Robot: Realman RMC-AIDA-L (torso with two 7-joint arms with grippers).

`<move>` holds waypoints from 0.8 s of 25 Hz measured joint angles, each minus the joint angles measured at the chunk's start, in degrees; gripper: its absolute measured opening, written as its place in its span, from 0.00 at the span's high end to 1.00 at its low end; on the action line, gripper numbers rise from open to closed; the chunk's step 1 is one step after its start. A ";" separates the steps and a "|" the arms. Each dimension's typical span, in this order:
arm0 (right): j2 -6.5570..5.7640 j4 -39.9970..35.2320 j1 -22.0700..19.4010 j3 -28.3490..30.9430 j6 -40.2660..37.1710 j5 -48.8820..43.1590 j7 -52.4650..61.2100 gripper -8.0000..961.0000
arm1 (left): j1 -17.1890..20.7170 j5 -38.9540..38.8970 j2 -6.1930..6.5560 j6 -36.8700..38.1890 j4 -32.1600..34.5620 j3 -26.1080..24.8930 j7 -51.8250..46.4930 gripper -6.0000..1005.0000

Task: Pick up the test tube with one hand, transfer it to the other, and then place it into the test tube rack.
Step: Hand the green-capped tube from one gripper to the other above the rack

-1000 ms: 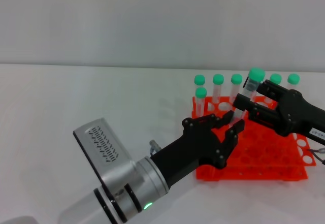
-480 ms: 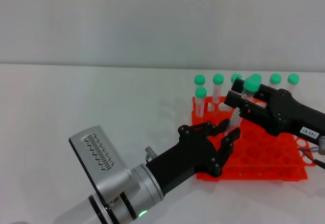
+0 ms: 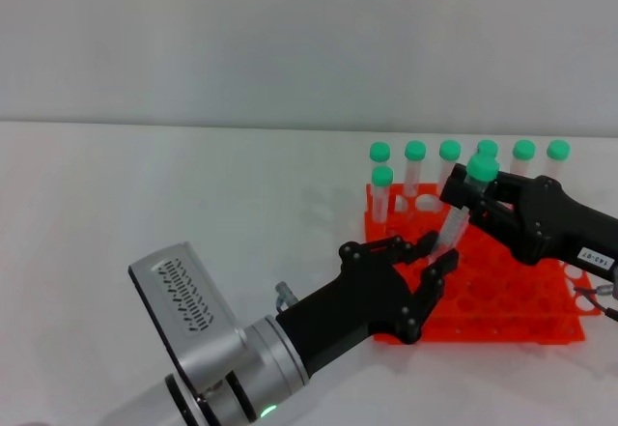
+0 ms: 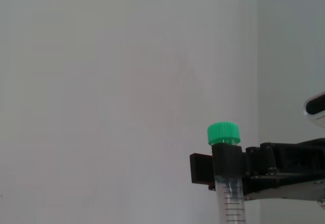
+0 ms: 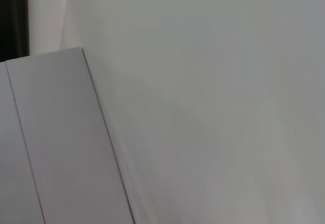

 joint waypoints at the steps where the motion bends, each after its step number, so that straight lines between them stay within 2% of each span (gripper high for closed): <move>1: -0.09 -0.05 -0.02 0.00 0.00 -0.03 -0.13 0.68 | 0.02 0.00 -0.01 -0.01 0.00 0.00 0.01 0.81; 3: -0.31 -0.09 -0.03 0.00 -0.05 -0.07 -0.19 0.73 | 0.03 0.00 -0.02 -0.10 0.00 -0.01 0.03 0.81; 9: -0.55 -0.13 0.03 0.01 -0.19 -0.09 -0.20 0.78 | 0.06 -0.05 -0.10 -0.03 -0.62 -0.01 0.03 0.81; 20: -0.54 -0.35 0.52 0.02 0.59 -0.10 -0.37 0.78 | 0.00 -0.60 -0.29 -0.83 -1.39 -0.02 0.05 0.79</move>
